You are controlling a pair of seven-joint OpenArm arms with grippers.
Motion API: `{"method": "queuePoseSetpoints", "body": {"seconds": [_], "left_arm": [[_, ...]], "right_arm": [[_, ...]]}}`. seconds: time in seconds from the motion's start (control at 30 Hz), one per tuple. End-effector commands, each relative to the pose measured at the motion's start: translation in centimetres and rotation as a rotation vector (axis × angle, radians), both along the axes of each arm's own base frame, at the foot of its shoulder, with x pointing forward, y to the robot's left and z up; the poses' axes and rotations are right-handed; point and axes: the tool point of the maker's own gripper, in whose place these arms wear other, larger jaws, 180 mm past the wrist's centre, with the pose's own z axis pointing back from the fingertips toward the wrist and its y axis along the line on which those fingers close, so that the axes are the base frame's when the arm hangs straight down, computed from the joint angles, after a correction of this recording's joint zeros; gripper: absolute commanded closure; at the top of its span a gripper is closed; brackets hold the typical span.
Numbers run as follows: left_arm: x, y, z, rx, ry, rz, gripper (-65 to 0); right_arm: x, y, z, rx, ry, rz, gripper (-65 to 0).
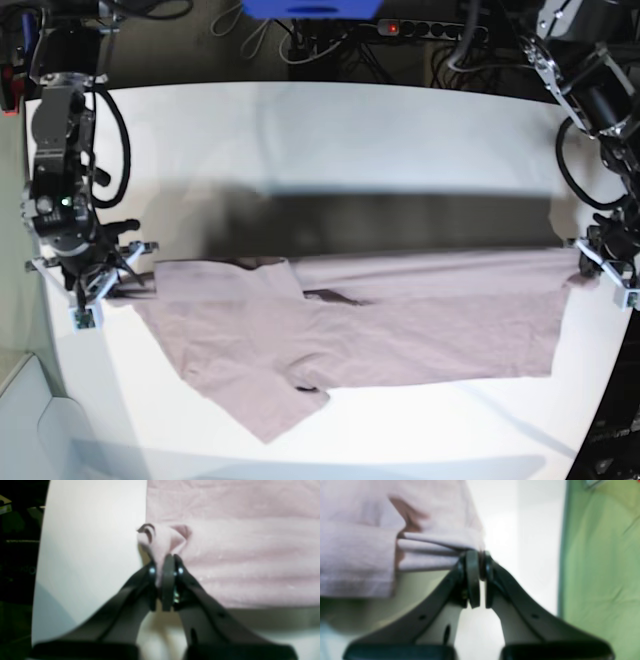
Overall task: Layout the t-shirt on the table in an organized manner, then fold the t-shirt properly
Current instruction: 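Lift the shirt edge with both grippers and fold it over the body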
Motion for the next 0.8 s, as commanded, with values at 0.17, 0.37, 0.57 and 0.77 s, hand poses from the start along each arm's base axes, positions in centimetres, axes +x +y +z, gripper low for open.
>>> {"method": "queuePoseSetpoints", "body": {"seconds": [0.17,0.37,0.57,0.77], "left_arm": [[2.3,1.2,2.8,0.125,-0.012,-0.015,0.0],[2.1,1.6,2.4,0.151,0.047,-0.002,0.0],[2.0,2.1,3.0,0.171,0.077,0.010,0.0],[2.5,1.6,3.1,0.205,0.094,-0.031,0.0]], "right_arm": [[1.7,0.2,0.1,-0.088,0.010,0.067,0.0],[3.7,0.2,-1.5,-0.131,0.099,0.128,0.0],[4.5,-0.7,-1.2,-0.178,0.220,0.146,0.0],[4.9,0.0,-0.2,-0.281,0.287,0.267,0.0]]}}
